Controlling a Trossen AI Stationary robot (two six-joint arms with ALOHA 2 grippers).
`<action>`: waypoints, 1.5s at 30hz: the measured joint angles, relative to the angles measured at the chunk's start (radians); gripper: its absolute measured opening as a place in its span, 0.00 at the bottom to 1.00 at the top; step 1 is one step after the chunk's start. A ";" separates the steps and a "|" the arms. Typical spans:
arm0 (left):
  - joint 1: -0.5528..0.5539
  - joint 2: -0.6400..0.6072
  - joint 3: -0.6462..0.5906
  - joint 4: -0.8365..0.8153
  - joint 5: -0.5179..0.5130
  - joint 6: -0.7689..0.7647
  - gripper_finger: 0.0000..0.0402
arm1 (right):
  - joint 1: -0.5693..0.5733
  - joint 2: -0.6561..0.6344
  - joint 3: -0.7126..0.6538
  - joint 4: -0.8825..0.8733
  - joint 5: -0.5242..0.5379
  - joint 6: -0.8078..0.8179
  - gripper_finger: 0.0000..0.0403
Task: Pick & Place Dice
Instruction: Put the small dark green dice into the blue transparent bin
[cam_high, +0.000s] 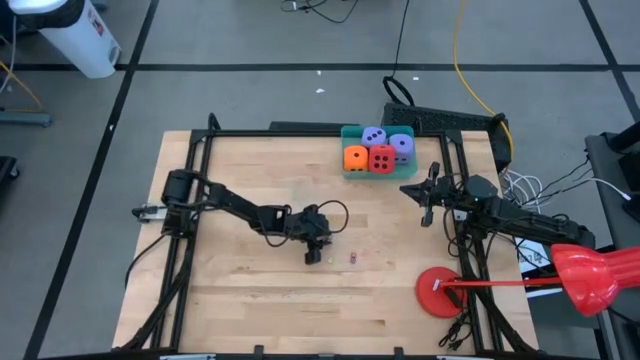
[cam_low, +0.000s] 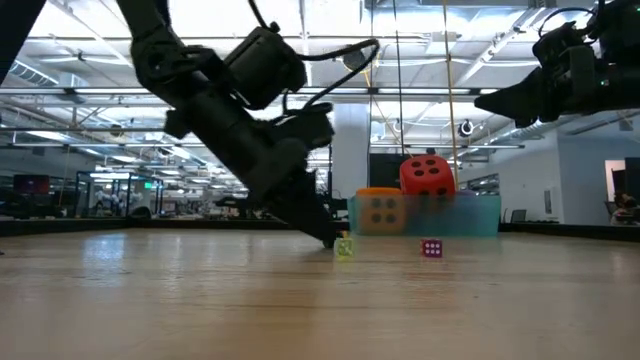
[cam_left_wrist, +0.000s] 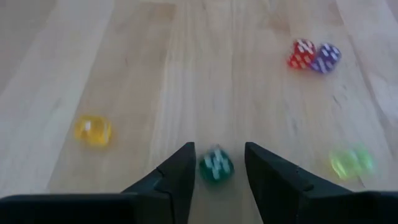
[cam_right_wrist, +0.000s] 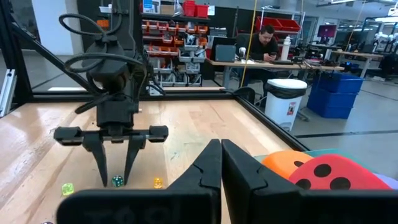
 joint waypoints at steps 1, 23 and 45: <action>0.004 0.012 0.017 -0.010 0.004 0.000 0.38 | 0.000 0.000 0.000 -0.001 0.000 0.003 0.00; 0.034 -0.027 0.043 -0.241 0.126 0.158 0.38 | 0.000 0.006 0.000 -0.004 -0.001 -0.013 0.01; 0.040 -0.041 0.007 -0.108 0.122 0.114 0.29 | 0.000 0.006 0.000 0.000 -0.026 -0.013 0.01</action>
